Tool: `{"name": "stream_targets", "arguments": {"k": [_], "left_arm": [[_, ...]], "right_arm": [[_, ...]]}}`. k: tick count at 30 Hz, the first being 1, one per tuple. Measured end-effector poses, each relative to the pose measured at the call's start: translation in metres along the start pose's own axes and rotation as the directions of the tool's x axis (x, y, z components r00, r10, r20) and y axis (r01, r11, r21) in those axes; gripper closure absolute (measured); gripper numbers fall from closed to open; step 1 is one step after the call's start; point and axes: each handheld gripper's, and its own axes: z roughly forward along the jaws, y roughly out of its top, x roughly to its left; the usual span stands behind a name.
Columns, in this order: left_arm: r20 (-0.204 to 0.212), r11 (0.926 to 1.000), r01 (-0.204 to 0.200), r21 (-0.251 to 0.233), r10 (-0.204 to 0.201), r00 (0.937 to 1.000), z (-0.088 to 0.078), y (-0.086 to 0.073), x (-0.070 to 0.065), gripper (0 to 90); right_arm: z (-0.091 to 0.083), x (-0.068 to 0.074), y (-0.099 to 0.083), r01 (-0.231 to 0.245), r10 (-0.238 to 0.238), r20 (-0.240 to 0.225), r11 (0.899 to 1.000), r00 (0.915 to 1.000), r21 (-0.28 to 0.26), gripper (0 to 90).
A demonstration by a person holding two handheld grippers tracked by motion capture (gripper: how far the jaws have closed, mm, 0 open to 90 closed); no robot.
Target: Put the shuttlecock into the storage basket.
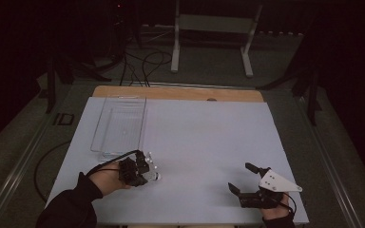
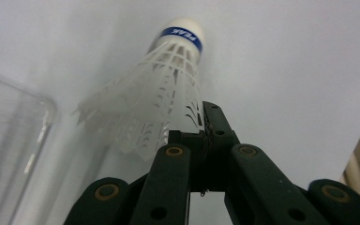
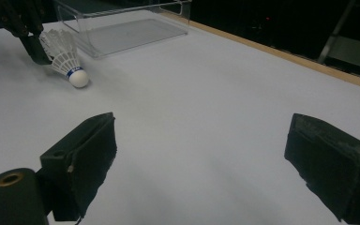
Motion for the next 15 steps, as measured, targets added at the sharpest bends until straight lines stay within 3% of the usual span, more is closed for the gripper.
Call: {"name": "stream_targets", "arguments": {"k": [15], "left_arm": [[-0.007, 0.9987, -0.049, 0.014, 0.049, 0.9988, -0.016, 0.010, -0.007, 90.0]], "right_arm": [[0.000, -0.001, 0.000, -0.003, 0.003, -0.002, 1.000, 1.0000, -0.002, 9.0]]}}
